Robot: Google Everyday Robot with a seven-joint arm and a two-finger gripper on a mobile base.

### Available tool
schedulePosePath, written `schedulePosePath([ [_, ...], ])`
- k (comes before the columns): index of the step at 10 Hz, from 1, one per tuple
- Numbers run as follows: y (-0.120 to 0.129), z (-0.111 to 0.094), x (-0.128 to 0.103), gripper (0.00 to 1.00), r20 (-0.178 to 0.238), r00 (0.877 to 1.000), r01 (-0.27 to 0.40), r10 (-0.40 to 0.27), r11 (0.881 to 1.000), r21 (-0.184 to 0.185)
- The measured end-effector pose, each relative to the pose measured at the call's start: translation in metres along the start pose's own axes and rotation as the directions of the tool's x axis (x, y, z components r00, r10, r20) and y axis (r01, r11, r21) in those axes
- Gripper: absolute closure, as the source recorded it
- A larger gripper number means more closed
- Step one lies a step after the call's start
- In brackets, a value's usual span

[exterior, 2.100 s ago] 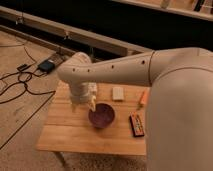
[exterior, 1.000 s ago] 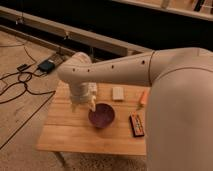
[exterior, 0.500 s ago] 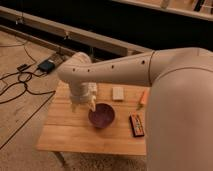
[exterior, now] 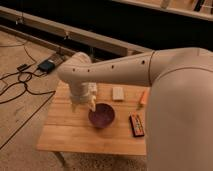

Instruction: Stand the bottle upright

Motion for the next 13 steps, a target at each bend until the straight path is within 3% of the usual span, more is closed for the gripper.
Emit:
schedulePosePath([
  [10, 0.000, 0.000, -0.002, 0.35, 0.004, 1.000, 0.003, -0.003, 1.000, -0.001],
  [13, -0.017, 0.000, -0.034, 0.35, 0.053, 0.998, 0.022, -0.023, 1.000, 0.006],
])
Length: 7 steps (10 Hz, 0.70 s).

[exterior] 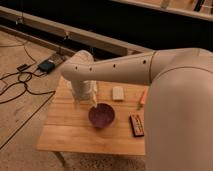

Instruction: Stand the bottle upright

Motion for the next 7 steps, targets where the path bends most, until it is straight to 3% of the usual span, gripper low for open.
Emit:
schedulePosePath([
  [4, -0.029, 0.001, -0.053, 0.35, 0.035, 0.998, 0.054, -0.055, 0.998, 0.029],
  [7, -0.043, 0.007, -0.113, 0.35, 0.043, 0.994, 0.102, -0.103, 0.995, 0.017],
])
